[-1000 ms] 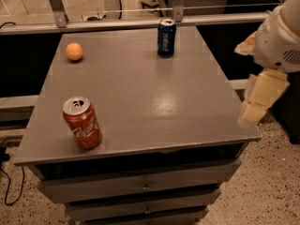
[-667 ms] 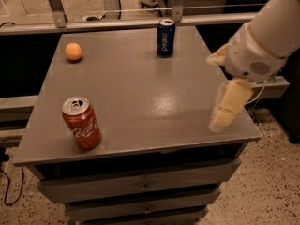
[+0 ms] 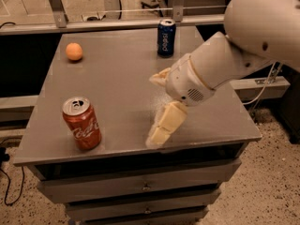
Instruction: Knock coke can over
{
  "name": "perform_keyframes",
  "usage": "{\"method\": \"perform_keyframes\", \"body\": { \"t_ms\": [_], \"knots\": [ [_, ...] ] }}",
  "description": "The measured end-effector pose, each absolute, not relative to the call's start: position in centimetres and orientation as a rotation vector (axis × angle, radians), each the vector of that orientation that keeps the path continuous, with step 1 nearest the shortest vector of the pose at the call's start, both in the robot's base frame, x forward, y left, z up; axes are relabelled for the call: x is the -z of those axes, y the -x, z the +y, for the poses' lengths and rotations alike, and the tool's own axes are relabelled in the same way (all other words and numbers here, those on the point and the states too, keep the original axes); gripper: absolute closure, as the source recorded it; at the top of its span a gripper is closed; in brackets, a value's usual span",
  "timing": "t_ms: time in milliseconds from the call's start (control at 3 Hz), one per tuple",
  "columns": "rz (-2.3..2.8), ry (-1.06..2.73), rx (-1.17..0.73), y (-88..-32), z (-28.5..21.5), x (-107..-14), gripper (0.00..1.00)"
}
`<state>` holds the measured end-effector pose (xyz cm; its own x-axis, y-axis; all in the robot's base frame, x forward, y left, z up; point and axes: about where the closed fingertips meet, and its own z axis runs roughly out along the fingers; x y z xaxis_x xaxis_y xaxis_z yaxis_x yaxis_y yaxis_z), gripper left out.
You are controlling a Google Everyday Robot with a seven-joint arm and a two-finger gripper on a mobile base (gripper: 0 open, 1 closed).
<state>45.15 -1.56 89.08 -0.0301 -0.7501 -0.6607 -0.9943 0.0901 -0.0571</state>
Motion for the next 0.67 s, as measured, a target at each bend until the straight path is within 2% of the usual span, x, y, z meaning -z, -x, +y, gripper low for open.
{"method": "perform_keyframes", "body": {
  "t_ms": [667],
  "knots": [
    [1.703,1.576,-0.778,-43.8,7.0,-87.9,0.00]
  ]
}}
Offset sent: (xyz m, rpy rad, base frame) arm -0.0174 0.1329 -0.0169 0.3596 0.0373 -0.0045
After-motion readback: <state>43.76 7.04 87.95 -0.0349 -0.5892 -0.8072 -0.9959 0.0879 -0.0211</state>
